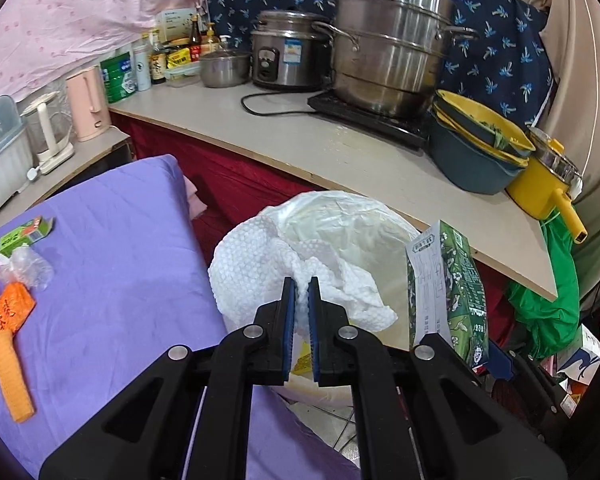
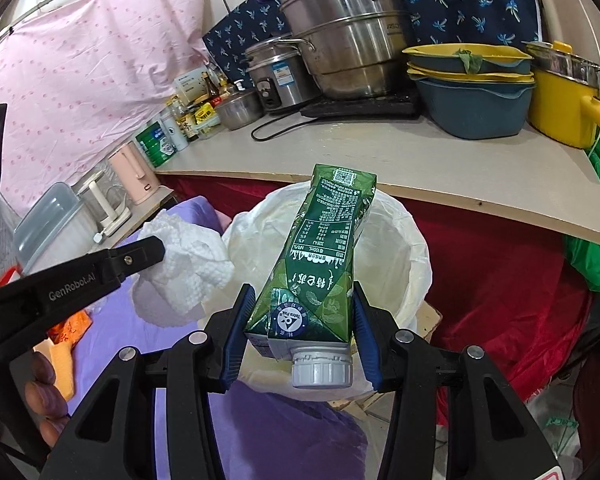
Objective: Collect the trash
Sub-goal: 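Carry the carton and tissue over the bin and open both tools, then move both tools back to the remaining trash on the table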
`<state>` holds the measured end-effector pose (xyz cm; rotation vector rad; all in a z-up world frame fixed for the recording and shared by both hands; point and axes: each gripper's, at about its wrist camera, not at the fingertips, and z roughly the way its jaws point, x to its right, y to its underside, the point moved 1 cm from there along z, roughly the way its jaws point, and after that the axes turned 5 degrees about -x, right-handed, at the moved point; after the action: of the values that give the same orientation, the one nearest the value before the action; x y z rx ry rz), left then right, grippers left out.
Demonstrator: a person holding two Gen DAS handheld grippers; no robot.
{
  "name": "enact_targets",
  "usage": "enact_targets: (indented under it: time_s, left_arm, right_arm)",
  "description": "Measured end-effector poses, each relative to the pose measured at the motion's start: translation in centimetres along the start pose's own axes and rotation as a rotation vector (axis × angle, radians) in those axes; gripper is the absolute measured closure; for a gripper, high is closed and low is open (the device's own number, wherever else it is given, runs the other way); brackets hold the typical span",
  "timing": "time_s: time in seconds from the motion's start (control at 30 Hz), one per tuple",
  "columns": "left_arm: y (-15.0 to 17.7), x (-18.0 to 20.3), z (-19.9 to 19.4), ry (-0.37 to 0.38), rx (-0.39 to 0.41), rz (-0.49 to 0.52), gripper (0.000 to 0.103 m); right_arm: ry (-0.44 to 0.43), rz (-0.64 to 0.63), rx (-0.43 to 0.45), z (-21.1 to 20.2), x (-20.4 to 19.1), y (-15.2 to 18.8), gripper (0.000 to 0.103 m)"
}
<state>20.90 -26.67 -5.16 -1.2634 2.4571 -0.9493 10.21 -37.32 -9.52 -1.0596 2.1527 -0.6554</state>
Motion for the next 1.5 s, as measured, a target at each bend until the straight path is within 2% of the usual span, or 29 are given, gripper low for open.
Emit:
enact_targets:
  time_s: [0.2,0.37,0.4,0.47,0.5,0.77,1.13,1.3,1.5]
  left_arm:
    - [-0.3,0.5,2.8,0.007,-0.047,0.009,0.096]
    - [-0.1,0.4,3.9,0.008,-0.049,0.012,0.093]
    - [-0.1,0.4,3.9,0.006,-0.051,0.011,0.088]
    - [0.0,0.2,3.6,-0.012,-0.035,0.005,0.061]
    - [-0.1,0.2,3.5,-0.018,-0.023,0.002,0.058]
    - [-0.4,-1.2,1.9,-0.044,0.008,-0.025,0.057]
    - [0.0,-5.4,-2.2,-0.082,0.051,-0.110,0.056]
    - [0.8,-8.1,-4.5,-0.142,0.087,-0.159,0.048]
    - [2.4,-12.1,-7.2,-0.200,0.105,-0.218,0.048]
  right_arm:
    - [0.004,0.007,-0.021,1.9,0.6,-0.2,0.057]
    - [0.006,-0.001,-0.037,3.1,0.5,-0.3,0.056]
    - [0.007,-0.001,-0.033,3.1,0.5,-0.3,0.055]
    - [0.016,-0.003,-0.023,3.0,0.2,-0.4,0.050]
    - [0.019,-0.003,-0.013,2.8,0.1,-0.5,0.048]
    - [0.026,-0.021,0.039,0.9,-1.3,-1.1,0.046]
    - [0.016,-0.057,0.078,-1.6,-4.6,-1.3,0.040]
    - [-0.004,-0.089,0.079,-2.4,-6.8,-0.8,0.039]
    - [-0.044,-0.135,0.065,-2.8,-10.4,0.2,0.039]
